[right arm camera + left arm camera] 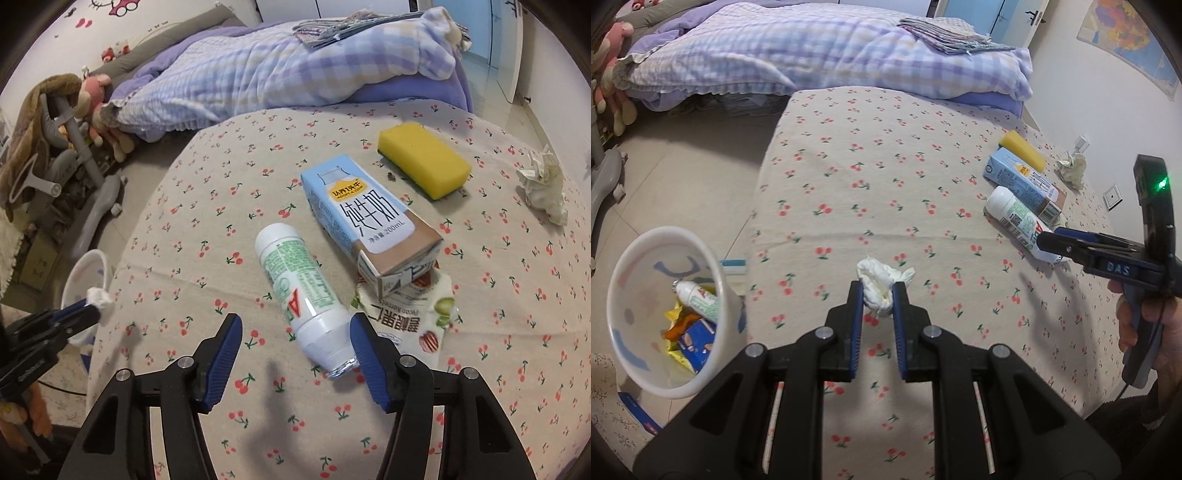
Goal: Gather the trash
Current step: 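Grasp the white tissue with the left tool while the right tool grasps another white bottle, then carry the tissue and bottle to the wastebasket and open both tools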
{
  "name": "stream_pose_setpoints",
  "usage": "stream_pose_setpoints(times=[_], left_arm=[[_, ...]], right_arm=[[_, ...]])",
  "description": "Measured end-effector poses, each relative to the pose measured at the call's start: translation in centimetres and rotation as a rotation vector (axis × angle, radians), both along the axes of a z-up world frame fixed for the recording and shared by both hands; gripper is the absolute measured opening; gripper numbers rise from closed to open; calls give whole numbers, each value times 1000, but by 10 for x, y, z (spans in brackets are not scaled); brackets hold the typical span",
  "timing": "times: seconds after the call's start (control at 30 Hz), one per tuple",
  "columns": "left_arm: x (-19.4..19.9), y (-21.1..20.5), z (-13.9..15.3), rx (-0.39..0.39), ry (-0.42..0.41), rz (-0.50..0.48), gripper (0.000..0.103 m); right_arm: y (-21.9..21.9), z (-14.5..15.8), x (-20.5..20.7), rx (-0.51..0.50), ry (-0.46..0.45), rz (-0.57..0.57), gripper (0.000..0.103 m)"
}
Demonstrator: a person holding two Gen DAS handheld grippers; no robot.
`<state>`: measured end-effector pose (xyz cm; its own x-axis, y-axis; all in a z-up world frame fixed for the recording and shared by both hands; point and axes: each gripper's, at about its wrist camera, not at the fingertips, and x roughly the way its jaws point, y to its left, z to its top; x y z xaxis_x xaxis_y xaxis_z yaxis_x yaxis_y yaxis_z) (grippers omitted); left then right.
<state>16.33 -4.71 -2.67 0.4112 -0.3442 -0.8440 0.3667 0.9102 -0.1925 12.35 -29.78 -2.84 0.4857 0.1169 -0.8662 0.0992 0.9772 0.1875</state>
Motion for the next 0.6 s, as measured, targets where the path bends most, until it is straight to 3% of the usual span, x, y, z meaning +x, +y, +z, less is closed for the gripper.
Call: stream_pose_setpoints(times=[0.33,0.47,0.6], left_arm=[[-3,26,3,-12,-3,38,17],[-3,36,1,-13,5,62,17],[-6,46,4,-20,-2,80,17]], right_arm=[[16,-10,19,-31,45,-8,51],[23,-18,24,-55,72,1,39],[29,-17,25,-82,80,-5,39]])
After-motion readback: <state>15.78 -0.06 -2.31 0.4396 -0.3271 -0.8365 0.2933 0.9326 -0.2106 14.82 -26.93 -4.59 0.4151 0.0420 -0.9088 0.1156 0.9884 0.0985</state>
